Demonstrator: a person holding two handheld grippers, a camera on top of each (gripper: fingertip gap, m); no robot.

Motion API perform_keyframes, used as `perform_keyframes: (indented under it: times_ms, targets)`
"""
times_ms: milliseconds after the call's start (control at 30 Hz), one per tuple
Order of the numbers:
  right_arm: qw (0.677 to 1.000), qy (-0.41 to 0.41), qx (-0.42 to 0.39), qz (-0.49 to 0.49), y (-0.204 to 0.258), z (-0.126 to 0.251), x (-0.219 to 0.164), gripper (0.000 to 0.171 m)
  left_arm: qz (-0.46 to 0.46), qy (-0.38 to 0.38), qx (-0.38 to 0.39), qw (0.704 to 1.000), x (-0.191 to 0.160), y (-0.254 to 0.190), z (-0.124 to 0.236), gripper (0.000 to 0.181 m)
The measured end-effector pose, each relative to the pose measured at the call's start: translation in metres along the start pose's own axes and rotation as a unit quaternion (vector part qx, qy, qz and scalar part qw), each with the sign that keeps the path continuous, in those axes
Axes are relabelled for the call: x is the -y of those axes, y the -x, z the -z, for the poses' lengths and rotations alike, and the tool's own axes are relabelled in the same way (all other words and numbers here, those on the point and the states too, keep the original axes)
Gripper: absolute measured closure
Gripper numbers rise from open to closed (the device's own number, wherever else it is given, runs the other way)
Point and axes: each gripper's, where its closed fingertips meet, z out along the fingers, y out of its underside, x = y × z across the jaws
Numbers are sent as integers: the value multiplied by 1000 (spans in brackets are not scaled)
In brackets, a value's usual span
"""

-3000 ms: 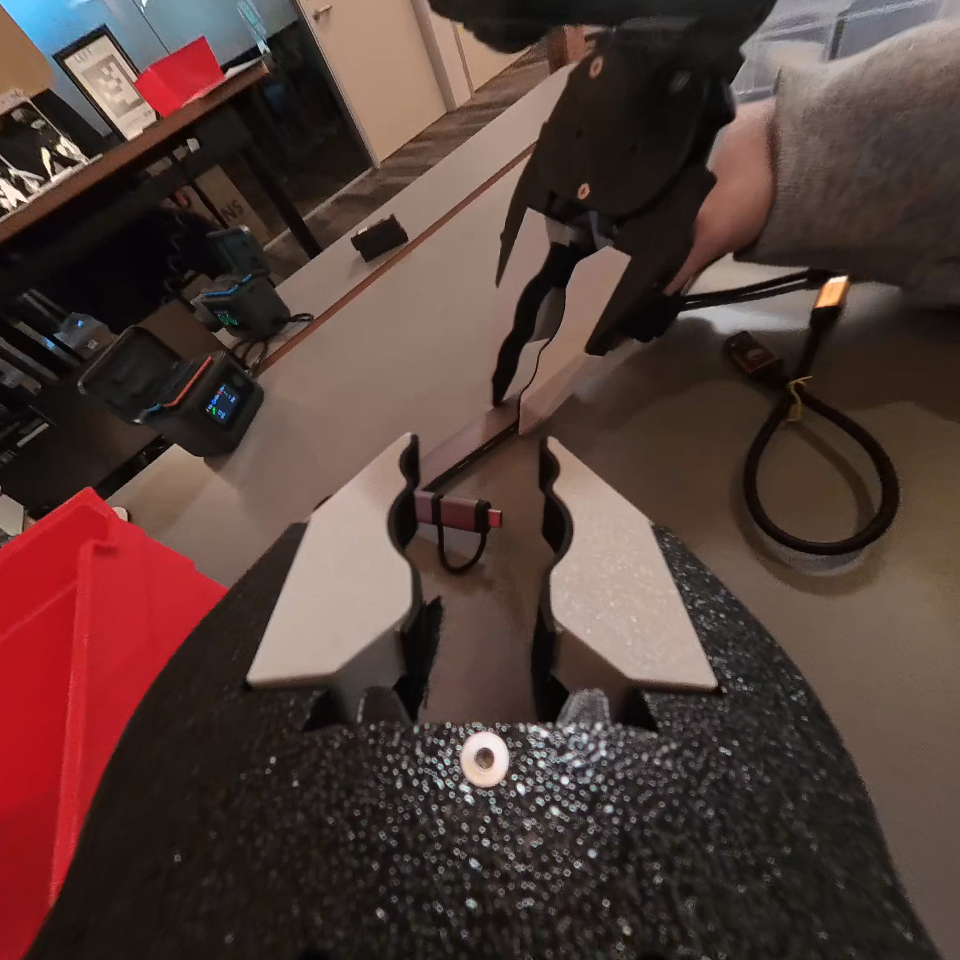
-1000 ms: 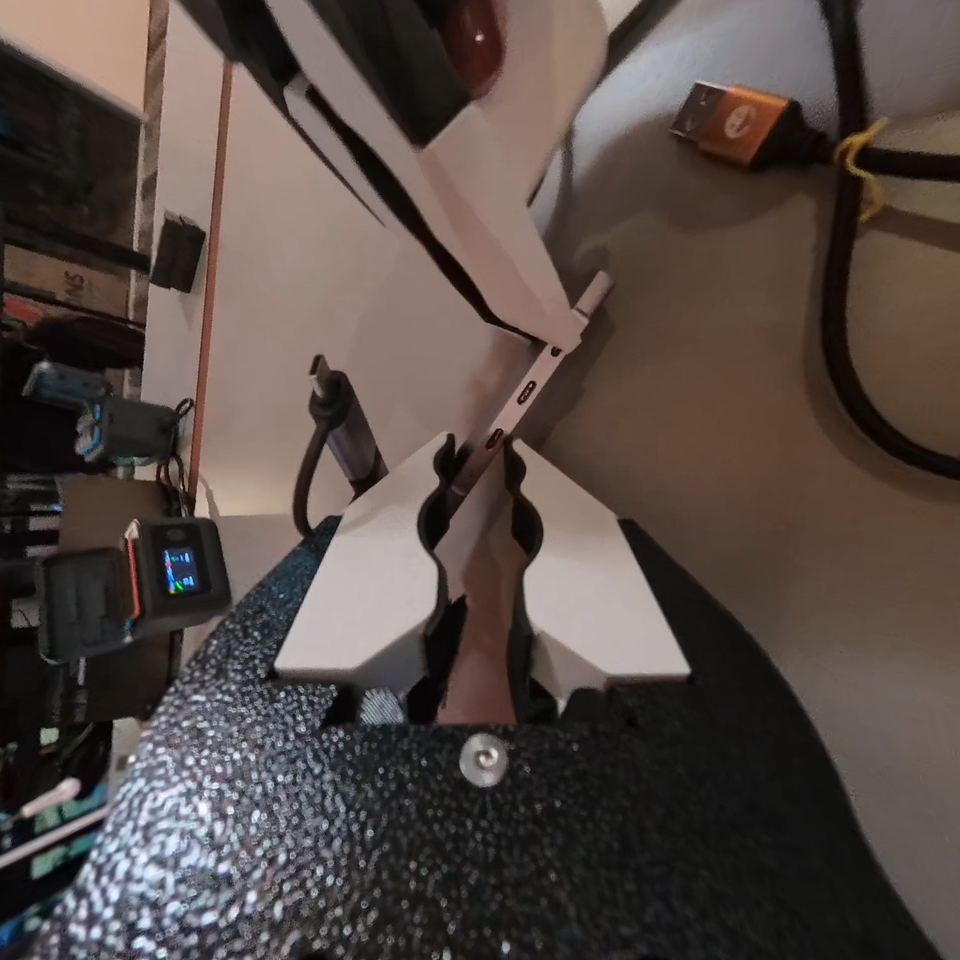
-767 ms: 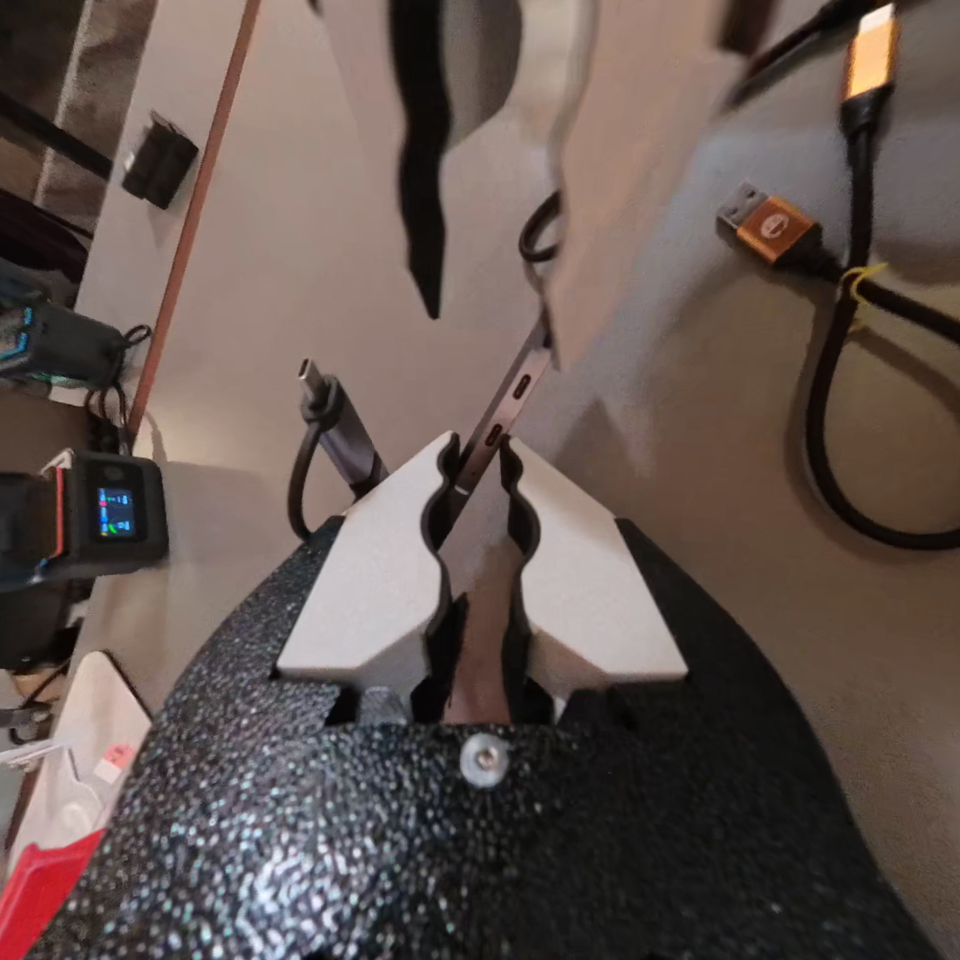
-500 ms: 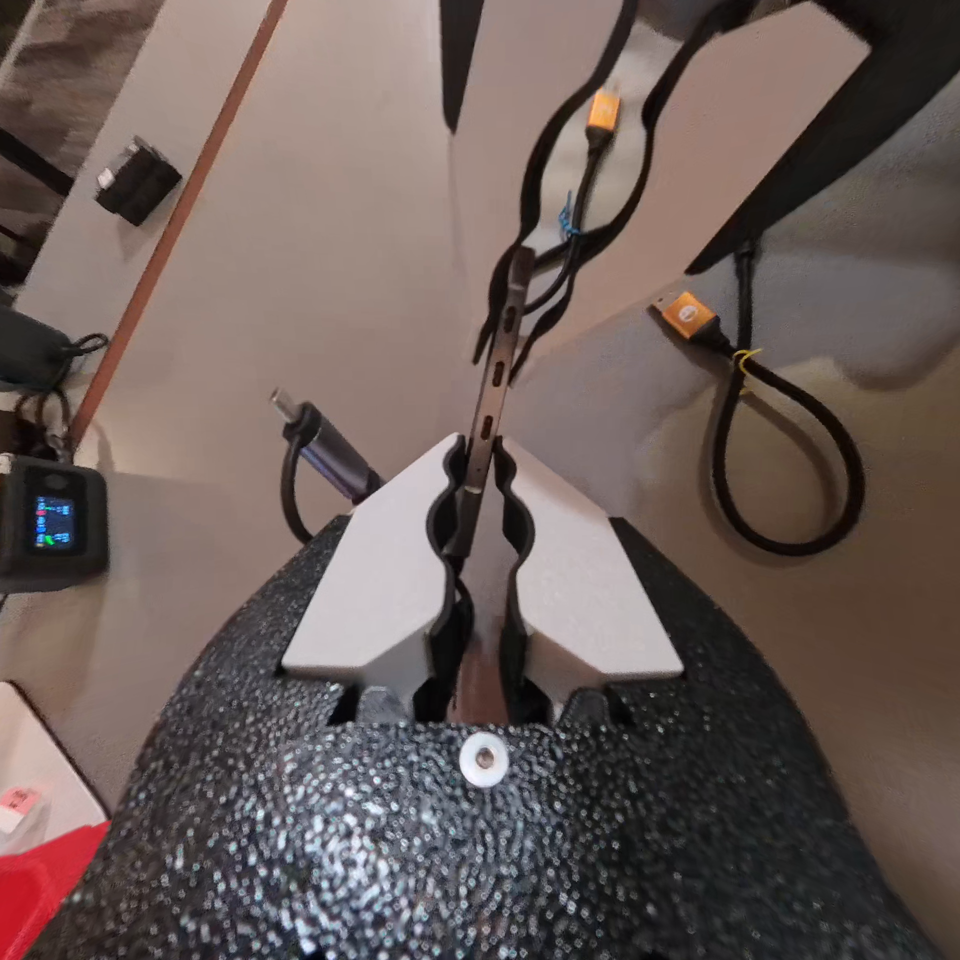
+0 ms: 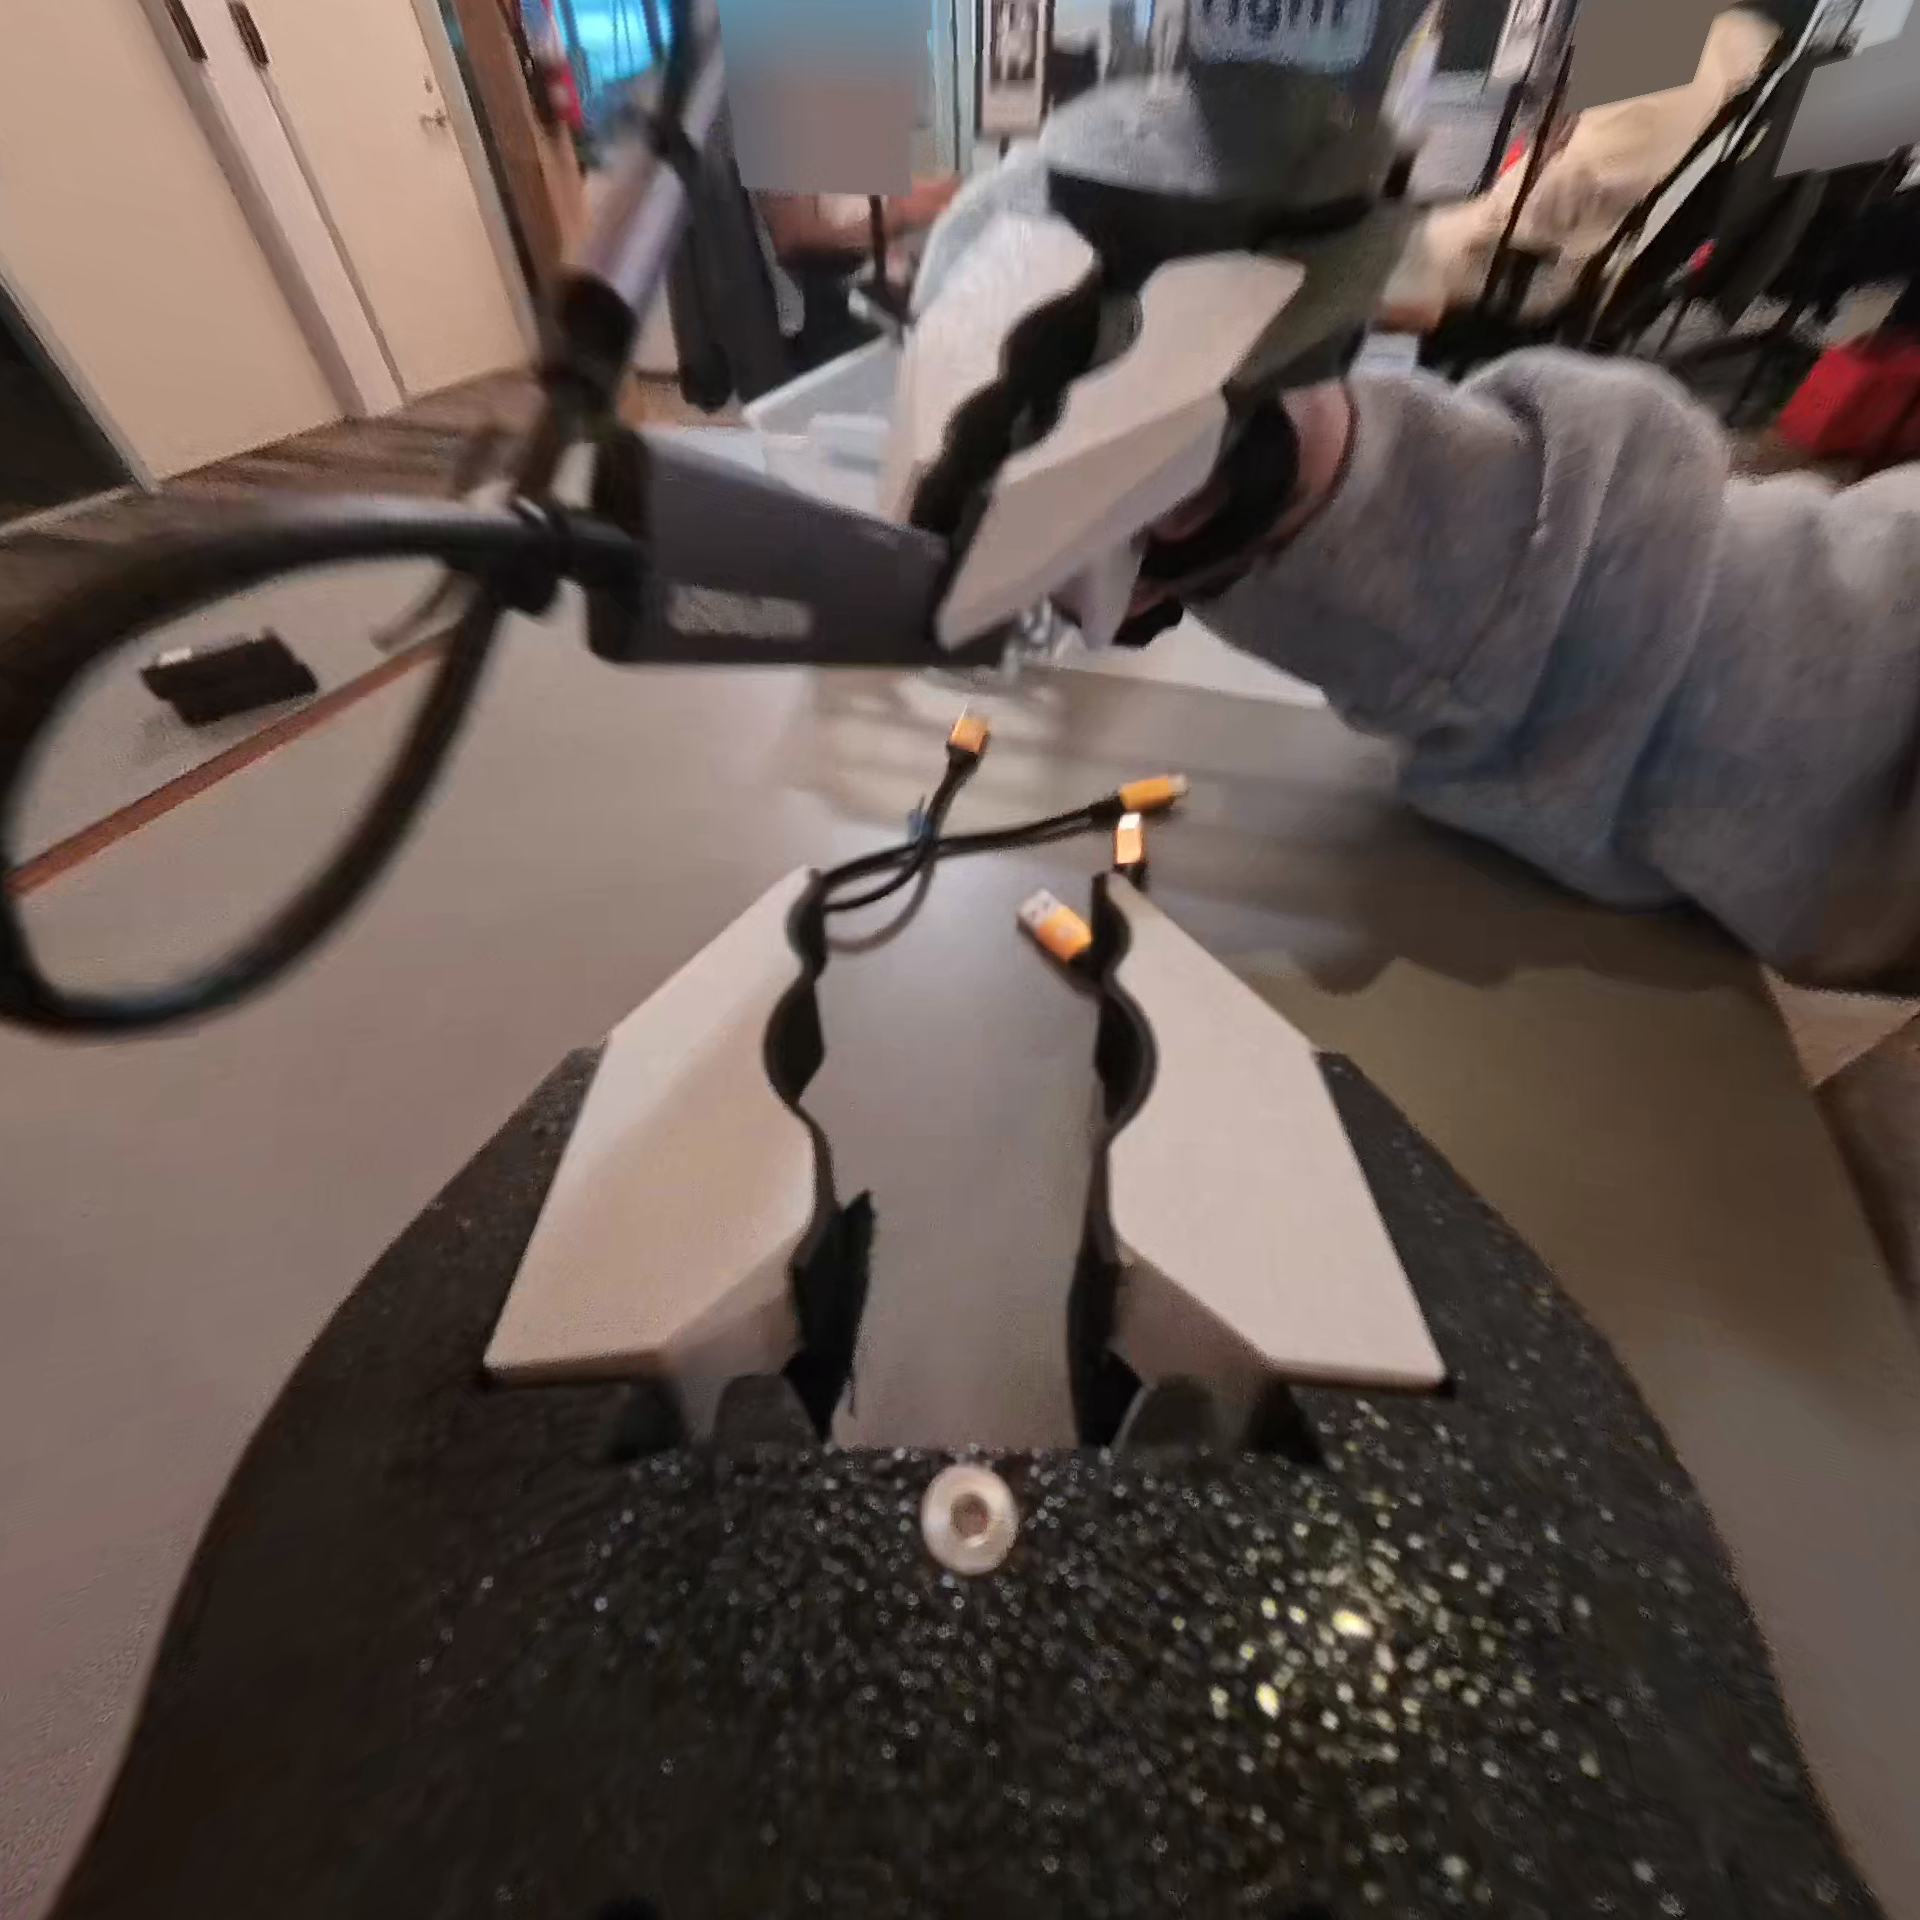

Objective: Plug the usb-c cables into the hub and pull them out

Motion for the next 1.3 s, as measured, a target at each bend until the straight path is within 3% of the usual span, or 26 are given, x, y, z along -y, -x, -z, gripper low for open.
perform_keyframes:
  times_ms: [67,167,367,467,533,767,867,1000,1067,1167,1300]
  targets:
    - [999,11,38,2,11,-2,-3,164,26,-65,-53,996,17,-14,1,126]
    - [996,24,84,1,25,-2,-7,164,52,-124,-103,985,32,-24,9,136]
    - [988,52,149,-6,42,-3,-14,164,10,-127,-109,986,25,-28,14,170]
    - [983,90,161,3,48,-5,-23,164,25,-149,-140,979,30,-35,18,165]
    - [980,108,167,2,50,-6,-28,164,34,-149,-138,979,30,-32,18,174]
    - [976,132,171,-6,51,-6,-36,163,62,-130,-151,978,22,-33,14,173]
    - [976,145,160,-7,50,-9,-41,163,28,-102,-128,986,16,-31,13,175]
    - [981,189,47,-9,19,4,-45,155,1,-75,-59,995,5,-15,11,175]
    - [960,279,13,-7,12,27,-66,154,11,-62,-49,997,-3,-10,12,175]
    - [904,425,21,-35,21,55,-112,152,13,-42,-34,998,-10,-4,12,175]
    - [855,516,46,-26,32,62,-147,151,8,-27,-39,999,-15,-7,9,175]
